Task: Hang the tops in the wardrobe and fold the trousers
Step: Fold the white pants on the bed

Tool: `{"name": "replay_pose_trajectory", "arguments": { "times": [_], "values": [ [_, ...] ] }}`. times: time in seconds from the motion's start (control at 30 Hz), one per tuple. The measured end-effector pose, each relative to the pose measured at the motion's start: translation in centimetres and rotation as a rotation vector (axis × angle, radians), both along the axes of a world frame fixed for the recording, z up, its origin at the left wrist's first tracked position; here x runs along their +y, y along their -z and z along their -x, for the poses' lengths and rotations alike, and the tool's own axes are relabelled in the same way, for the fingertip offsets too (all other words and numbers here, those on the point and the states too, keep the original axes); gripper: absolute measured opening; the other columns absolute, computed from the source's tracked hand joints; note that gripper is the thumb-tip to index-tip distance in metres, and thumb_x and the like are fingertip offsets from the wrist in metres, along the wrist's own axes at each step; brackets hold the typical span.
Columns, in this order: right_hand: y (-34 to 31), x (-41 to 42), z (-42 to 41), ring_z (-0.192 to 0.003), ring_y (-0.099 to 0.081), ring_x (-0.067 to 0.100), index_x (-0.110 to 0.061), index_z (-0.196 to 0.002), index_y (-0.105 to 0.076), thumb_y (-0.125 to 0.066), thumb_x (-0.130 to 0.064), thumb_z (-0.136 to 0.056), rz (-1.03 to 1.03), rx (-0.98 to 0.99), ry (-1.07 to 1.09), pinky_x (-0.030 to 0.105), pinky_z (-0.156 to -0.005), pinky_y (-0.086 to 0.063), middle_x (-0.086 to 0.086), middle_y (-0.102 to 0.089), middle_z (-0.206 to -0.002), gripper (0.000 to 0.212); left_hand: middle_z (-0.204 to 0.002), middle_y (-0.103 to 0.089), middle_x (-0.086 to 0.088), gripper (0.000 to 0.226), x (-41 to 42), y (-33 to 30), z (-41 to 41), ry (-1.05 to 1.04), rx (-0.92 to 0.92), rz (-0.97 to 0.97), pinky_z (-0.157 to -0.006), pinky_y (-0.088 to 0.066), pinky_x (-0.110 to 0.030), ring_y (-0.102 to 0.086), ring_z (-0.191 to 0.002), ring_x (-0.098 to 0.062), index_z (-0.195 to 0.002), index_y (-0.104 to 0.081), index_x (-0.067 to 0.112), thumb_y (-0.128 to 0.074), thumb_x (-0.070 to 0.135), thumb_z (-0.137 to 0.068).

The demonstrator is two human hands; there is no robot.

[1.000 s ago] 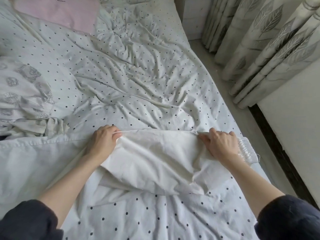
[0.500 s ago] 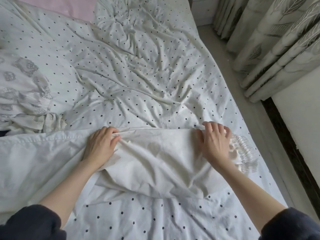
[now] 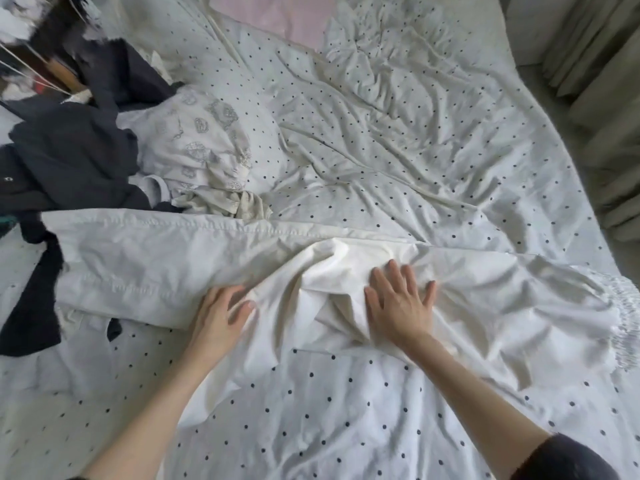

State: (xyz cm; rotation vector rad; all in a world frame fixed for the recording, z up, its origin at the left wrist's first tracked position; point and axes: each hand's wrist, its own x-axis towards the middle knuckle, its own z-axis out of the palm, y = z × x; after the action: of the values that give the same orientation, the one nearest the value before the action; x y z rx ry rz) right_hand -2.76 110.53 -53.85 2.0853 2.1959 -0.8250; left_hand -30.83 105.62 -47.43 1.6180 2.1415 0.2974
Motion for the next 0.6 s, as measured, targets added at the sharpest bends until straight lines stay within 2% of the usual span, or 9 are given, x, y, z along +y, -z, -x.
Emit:
{"name": "replay_pose_trajectory", "arguments": {
  "times": [0.07, 0.13, 0.23, 0.3, 0.37, 0.4, 0.47, 0.53, 0.6],
  "values": [
    [-1.0, 0.3, 2.1, -0.143, -0.01, 0.016, -0.029, -0.135, -0.041, -0.026, -0.042, -0.098, 0.038, 0.134, 0.172, 0.053, -0.114, -0.002, -0.004, -0.021, -0.154, 0.042, -0.092, -0.055, -0.001, 0.018, -2.0, -0.3, 2.0, -0.039, -0.084, 0.066, -0.074, -0.035, -0.018, -0.055, -0.093, -0.023, -0.099, -0.063, 0.006, -0.065, 0.02, -0.088],
    [-2.0, 1.0, 2.7, -0.141, -0.019, 0.017, -0.026, -0.132, -0.047, -0.029, -0.039, -0.099, 0.061, 0.293, 0.345, 0.053, -0.113, -0.008, -0.002, -0.031, -0.151, 0.041, -0.085, -0.052, 0.004, 0.016, -2.7, 0.1, 1.9, -0.018, -0.167, 0.174, -0.063, -0.031, -0.015, -0.052, -0.086, -0.016, -0.087, -0.056, 0.009, -0.064, 0.024, -0.088],
    [-4.3, 0.2, 6.4, -0.144, -0.017, 0.016, -0.022, -0.142, -0.039, -0.033, -0.04, -0.099, -0.039, 0.326, 0.356, 0.051, -0.115, -0.006, 0.001, -0.026, -0.154, 0.047, -0.087, -0.052, 0.001, 0.023, -4.0, 0.8, 4.6, 0.036, -0.198, 0.224, -0.066, -0.035, -0.014, -0.051, -0.087, -0.019, -0.083, -0.052, 0.009, -0.06, 0.03, -0.088],
    [-5.8, -1.4, 9.7, -0.144, -0.02, 0.02, -0.02, -0.141, -0.041, -0.038, -0.039, -0.098, -0.209, 0.205, 0.185, 0.053, -0.114, -0.005, 0.004, -0.03, -0.153, 0.047, -0.098, -0.054, -0.007, 0.021, -4.8, 1.2, 7.1, 0.061, -0.197, 0.249, -0.074, -0.036, -0.023, -0.052, -0.095, -0.024, -0.091, -0.056, 0.003, -0.054, 0.023, -0.085],
    [-6.4, -3.0, 12.4, -0.139, -0.033, 0.028, -0.017, -0.135, -0.05, -0.038, -0.041, -0.094, -0.378, 0.11, -0.055, 0.059, -0.111, -0.012, 0.01, -0.042, -0.146, 0.049, -0.103, -0.049, -0.003, 0.014, -5.4, 0.9, 8.7, 0.076, -0.159, 0.267, -0.073, -0.029, -0.02, -0.048, -0.099, -0.02, -0.099, -0.058, 0.004, -0.052, 0.005, -0.086],
    [-6.8, -3.6, 14.2, -0.135, -0.039, 0.031, -0.017, -0.131, -0.054, -0.036, -0.043, -0.091, -0.406, 0.075, -0.169, 0.062, -0.108, -0.016, 0.011, -0.047, -0.142, 0.051, -0.097, -0.049, 0.0, 0.012, -5.8, 0.7, 9.9, 0.068, -0.151, 0.285, -0.069, -0.029, -0.02, -0.049, -0.095, -0.018, -0.094, -0.057, 0.008, -0.051, 0.001, -0.086],
    [-7.1, -4.5, 17.9, -0.131, -0.044, 0.032, -0.019, -0.127, -0.058, -0.035, -0.042, -0.088, -0.36, 0.02, -0.363, 0.067, -0.104, -0.021, 0.01, -0.052, -0.137, 0.051, -0.076, -0.048, 0.003, 0.013, -6.6, 0.0, 12.2, 0.052, -0.167, 0.359, -0.055, -0.027, -0.022, -0.05, -0.074, -0.015, -0.077, -0.051, 0.014, -0.052, 0.005, -0.086],
    [-7.3, -4.5, 20.9, -0.138, -0.034, 0.028, -0.021, -0.133, -0.052, -0.034, -0.041, -0.091, -0.282, -0.044, -0.486, 0.068, -0.107, -0.012, 0.006, -0.048, -0.142, 0.05, -0.073, -0.056, -0.001, 0.009, -6.8, -0.6, 14.3, 0.047, -0.209, 0.448, -0.054, -0.03, -0.022, -0.051, -0.065, -0.013, -0.079, -0.053, 0.013, -0.052, 0.011, -0.088],
    [-7.6, -3.6, 23.5, -0.145, -0.016, 0.02, -0.025, -0.142, -0.039, -0.036, -0.041, -0.097, -0.187, -0.068, -0.545, 0.061, -0.112, 0.005, 0.0, -0.037, -0.149, 0.048, -0.089, -0.066, -0.01, 0.009, -5.9, -1.7, 16.6, 0.047, -0.216, 0.434, -0.061, -0.035, -0.026, -0.058, -0.074, -0.019, -0.09, -0.059, 0.009, -0.052, 0.014, -0.089]
  ]
}}
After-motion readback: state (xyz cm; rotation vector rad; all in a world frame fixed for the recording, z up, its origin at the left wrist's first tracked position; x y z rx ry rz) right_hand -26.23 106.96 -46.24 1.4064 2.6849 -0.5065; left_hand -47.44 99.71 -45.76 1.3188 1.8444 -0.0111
